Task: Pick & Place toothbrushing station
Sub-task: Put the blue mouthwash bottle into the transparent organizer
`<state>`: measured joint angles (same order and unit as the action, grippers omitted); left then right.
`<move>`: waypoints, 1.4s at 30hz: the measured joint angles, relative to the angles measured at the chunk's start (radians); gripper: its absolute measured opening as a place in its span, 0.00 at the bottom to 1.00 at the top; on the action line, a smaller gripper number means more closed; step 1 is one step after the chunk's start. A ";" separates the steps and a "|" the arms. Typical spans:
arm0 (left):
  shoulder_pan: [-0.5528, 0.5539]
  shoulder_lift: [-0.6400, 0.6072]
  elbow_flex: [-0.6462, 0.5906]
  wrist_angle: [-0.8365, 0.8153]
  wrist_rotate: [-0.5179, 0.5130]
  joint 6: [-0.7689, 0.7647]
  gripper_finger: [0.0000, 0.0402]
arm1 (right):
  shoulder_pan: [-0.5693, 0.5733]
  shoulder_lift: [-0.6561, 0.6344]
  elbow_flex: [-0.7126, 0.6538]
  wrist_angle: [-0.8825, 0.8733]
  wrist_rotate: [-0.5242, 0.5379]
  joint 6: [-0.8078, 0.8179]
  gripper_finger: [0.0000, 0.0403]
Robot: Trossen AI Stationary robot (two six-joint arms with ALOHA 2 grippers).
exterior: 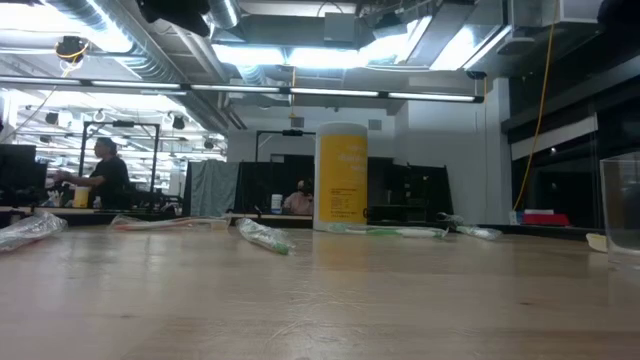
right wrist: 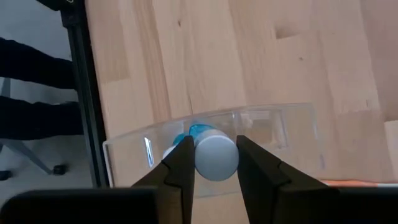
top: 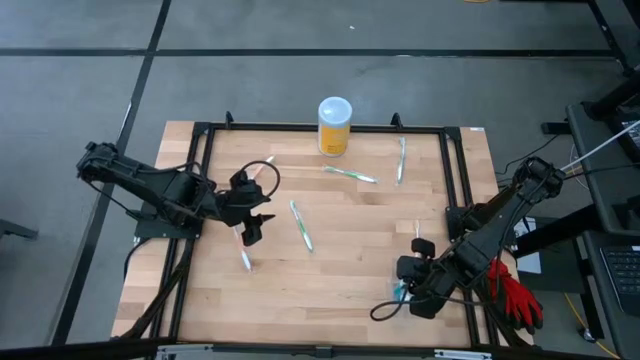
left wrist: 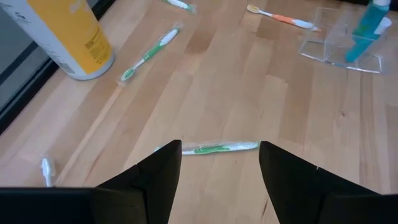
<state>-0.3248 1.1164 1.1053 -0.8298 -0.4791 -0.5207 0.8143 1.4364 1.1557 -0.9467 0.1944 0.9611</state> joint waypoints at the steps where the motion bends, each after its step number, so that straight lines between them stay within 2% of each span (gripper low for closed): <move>1: 0.004 0.000 0.000 0.000 0.005 0.004 0.53 | 0.000 0.000 0.000 -0.002 0.000 0.000 0.23; 12: 0.020 0.000 0.000 0.001 0.032 0.011 0.53 | -0.001 0.011 0.000 -0.003 0.005 0.005 0.23; 17: 0.020 0.000 0.000 0.001 0.032 0.019 0.53 | -0.001 0.047 0.000 -0.003 0.023 0.006 0.28; 23: 0.019 0.000 0.000 0.002 0.038 0.019 0.53 | 0.000 0.087 0.000 -0.001 0.034 0.009 0.23; 34: 0.019 0.000 0.000 0.000 0.047 0.028 0.53 | 0.049 0.135 0.000 0.005 0.057 0.132 0.24; 42: 0.019 0.000 0.000 0.000 0.047 0.037 0.53 | 0.055 0.159 0.000 0.026 0.081 0.162 0.25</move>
<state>-0.3054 1.1160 1.1053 -0.8299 -0.4320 -0.4839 0.8696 1.5955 1.1561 -0.9211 0.2752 1.1234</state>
